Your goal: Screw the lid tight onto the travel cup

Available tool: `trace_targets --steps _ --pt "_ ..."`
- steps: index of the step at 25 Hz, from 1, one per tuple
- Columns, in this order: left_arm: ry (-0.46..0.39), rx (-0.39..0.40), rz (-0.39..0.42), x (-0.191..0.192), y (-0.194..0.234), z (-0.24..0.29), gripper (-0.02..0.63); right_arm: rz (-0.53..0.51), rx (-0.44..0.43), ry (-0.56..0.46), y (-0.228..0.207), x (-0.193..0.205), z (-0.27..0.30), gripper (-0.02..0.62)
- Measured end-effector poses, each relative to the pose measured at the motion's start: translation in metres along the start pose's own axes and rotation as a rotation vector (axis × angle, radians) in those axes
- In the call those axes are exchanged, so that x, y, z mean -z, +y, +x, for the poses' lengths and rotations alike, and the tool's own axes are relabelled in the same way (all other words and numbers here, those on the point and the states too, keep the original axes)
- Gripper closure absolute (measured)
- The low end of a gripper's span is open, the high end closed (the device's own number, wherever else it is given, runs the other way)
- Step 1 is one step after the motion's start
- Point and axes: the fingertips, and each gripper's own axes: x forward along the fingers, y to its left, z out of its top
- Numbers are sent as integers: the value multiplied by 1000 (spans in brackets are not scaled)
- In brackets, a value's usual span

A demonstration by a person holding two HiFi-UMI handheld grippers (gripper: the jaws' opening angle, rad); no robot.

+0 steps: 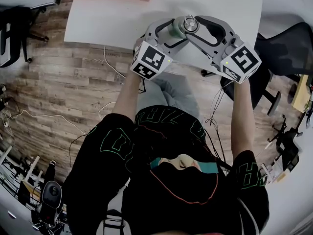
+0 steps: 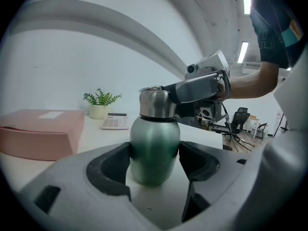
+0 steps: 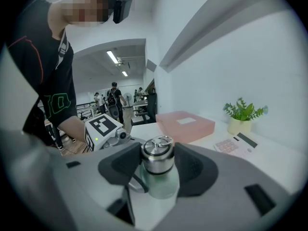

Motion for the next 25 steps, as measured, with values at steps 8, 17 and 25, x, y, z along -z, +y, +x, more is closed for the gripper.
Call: trace_targets --steps 8,17,25 --pt "4 -2 2 -1 -1 1 275 64 316 -105 -2 1 -6 367" --pt "2 1 10 -5 1 1 275 128 633 -150 -4 3 -7 364" --pt "15 1 3 2 1 1 275 57 398 -97 3 1 -7 327"
